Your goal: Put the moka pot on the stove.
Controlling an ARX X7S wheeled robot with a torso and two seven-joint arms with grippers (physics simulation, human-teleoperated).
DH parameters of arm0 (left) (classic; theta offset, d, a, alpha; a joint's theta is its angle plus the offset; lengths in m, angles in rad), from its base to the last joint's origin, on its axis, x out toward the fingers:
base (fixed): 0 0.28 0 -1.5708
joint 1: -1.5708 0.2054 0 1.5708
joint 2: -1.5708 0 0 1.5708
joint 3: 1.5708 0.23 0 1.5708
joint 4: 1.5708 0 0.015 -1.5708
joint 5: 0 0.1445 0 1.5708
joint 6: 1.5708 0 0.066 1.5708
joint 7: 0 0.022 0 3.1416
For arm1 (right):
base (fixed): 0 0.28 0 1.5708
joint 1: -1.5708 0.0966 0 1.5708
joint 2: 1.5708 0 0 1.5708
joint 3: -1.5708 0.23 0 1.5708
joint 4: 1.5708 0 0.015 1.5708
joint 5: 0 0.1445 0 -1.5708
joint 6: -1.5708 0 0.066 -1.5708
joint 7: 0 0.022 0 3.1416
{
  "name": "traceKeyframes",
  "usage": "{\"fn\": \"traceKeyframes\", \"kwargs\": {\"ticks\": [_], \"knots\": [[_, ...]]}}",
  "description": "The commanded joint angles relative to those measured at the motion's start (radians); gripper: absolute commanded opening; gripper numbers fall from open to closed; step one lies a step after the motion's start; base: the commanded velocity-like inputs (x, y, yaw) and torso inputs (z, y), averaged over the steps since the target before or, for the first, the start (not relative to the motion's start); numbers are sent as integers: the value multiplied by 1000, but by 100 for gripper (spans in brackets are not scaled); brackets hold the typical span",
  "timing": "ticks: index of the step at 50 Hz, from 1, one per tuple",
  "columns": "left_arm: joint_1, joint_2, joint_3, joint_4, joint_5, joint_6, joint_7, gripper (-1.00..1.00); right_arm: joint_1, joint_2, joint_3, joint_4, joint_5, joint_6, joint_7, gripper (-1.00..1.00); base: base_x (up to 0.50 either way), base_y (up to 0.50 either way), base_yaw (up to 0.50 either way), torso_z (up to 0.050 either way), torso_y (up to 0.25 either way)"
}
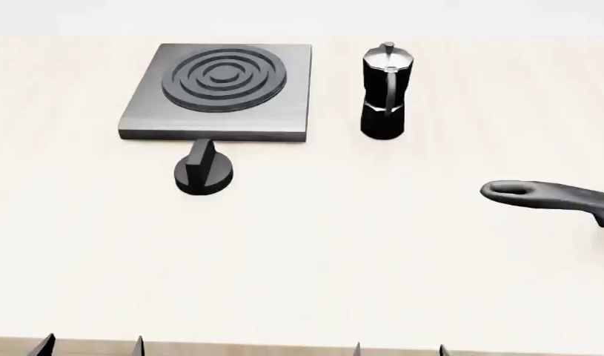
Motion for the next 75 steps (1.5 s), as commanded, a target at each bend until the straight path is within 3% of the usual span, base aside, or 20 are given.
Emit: {"fn": "traceKeyframes", "kwargs": {"ticks": [1, 23, 47, 75], "knots": [[-2, -15, 17, -6, -14, 4, -17, 100, 0, 9, 0, 0, 9, 0, 13, 100, 0, 0, 0, 0, 0], [-3, -65, 76, -10, -68, 30, -68, 100, 14, 64, -81, 16, 48, -3, 82, 100, 0, 0, 0, 0, 0], [-13, -77, 99, -93, -113, 255, -76, 100, 26, 93, -116, -28, 67, -2, 118, 100, 0, 0, 0, 0, 0], [-20, -112, 145, -107, -138, 287, -89, 100, 10, 126, -153, -127, 80, 9, 158, 100, 106, 0, 0, 0, 0]]}}
